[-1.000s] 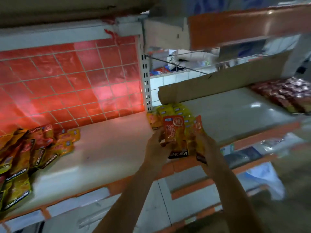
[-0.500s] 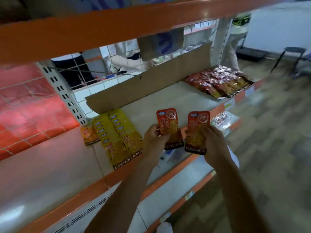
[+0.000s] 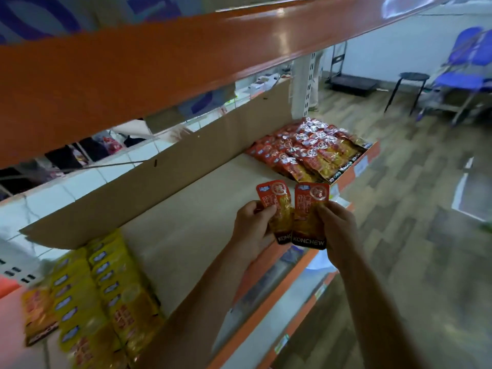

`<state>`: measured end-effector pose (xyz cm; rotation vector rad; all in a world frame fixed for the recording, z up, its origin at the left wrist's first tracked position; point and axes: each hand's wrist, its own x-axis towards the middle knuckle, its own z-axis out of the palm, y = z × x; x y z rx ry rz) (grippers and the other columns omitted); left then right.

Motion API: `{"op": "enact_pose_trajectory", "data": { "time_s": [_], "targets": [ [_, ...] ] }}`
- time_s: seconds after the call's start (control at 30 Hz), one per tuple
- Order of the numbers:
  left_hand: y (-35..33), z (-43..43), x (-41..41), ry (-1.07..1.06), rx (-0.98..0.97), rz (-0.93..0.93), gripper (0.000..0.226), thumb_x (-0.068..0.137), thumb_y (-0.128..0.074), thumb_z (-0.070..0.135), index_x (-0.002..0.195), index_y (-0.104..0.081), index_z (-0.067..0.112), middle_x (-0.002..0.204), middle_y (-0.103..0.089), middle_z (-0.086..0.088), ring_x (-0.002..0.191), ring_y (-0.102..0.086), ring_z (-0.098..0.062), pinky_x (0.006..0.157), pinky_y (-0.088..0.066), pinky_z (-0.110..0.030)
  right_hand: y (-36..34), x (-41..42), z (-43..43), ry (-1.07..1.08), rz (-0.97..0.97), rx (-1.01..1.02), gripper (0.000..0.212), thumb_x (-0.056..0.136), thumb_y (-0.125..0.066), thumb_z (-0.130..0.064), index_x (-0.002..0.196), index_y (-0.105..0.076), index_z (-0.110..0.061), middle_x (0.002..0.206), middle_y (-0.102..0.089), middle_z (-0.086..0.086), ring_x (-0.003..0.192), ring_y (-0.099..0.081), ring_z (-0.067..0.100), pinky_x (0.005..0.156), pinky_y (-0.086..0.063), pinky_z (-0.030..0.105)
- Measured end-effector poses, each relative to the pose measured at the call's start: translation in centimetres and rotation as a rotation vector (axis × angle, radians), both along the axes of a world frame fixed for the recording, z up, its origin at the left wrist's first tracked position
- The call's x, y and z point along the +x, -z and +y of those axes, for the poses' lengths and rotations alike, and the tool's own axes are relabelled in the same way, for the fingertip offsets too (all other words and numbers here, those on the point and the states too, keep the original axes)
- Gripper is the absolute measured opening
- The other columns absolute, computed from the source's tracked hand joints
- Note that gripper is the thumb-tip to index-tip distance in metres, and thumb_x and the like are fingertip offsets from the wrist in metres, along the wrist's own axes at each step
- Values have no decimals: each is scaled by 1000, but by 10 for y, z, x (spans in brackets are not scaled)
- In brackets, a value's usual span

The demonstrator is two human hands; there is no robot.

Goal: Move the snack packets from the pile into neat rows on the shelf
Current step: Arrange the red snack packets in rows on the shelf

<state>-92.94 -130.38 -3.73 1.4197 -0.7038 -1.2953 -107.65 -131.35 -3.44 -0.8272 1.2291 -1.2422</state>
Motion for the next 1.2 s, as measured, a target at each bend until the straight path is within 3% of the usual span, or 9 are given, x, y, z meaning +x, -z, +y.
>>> {"op": "enact_pose_trajectory", "data": {
  "time_s": [0.13,0.27,0.47,0.57,0.63,0.7,0.83,0.97,1.2],
  "targets": [
    [7,-40,-5,-1,7,-148,5,86,-66,15,82,-67,17,92,-72,-11,85,-68,-23,79,-56,-38,12,-10,-39,26,40,-16,17,93,-50,-2,90,-65,-9,92,-66,18,80,-64,32,79,-54,45],
    [14,-75,-13,-36,28,-177,6,87,-66,18,82,-68,17,92,-72,-12,87,-69,-27,79,-56,-40,20,-26,-79,75,33,-7,17,93,-49,-3,95,-66,-6,87,-68,14,70,-66,25,66,-57,36],
    [19,-123,-36,-110,72,-90,4,86,-67,12,83,-68,11,89,-70,-10,75,-65,-17,54,-52,-21,16,-48,-149,83,64,-36,20,92,-48,-3,84,-63,-13,77,-63,7,55,-62,9,49,-51,23],
    [25,-141,-50,-159,83,-125,5,84,-71,10,80,-69,13,78,-69,-7,65,-62,-12,51,-50,-18,10,-54,-185,-2,77,-54,19,89,-49,-6,81,-64,-13,81,-64,8,70,-62,22,64,-54,36],
    [30,-151,-55,-191,91,-211,5,79,-76,13,77,-72,15,77,-72,-5,66,-65,-14,60,-53,-23,5,-56,-206,-68,97,-52,17,90,-50,-10,84,-65,-15,82,-67,7,74,-64,25,69,-54,42],
    [34,-158,-57,-215,101,-275,8,76,-79,15,73,-72,18,77,-73,-4,69,-67,-16,68,-56,-28,0,-55,-222,-119,107,-61,17,93,-49,-8,88,-65,-15,84,-67,7,71,-64,22,68,-55,39],
    [40,-161,-64,-209,140,-392,11,74,-81,19,70,-71,20,73,-73,2,67,-66,-11,67,-55,-25,0,-49,-241,-223,111,-77,16,95,-48,-6,93,-63,-11,83,-65,6,71,-63,19,65,-54,35],
    [42,-155,-67,-202,173,-478,13,74,-82,23,70,-69,21,69,-71,3,60,-64,-9,64,-53,-24,3,-45,-253,-317,146,-79,14,95,-49,-8,92,-62,-13,82,-62,5,75,-59,23,72,-52,41],
    [34,-154,-68,-134,234,-653,14,78,-77,30,73,-68,21,77,-73,1,72,-69,-11,73,-55,-30,8,-41,-259,-440,180,-139,16,95,-50,-11,86,-62,-12,77,-57,9,73,-51,25,67,-43,41]
  ]
}}
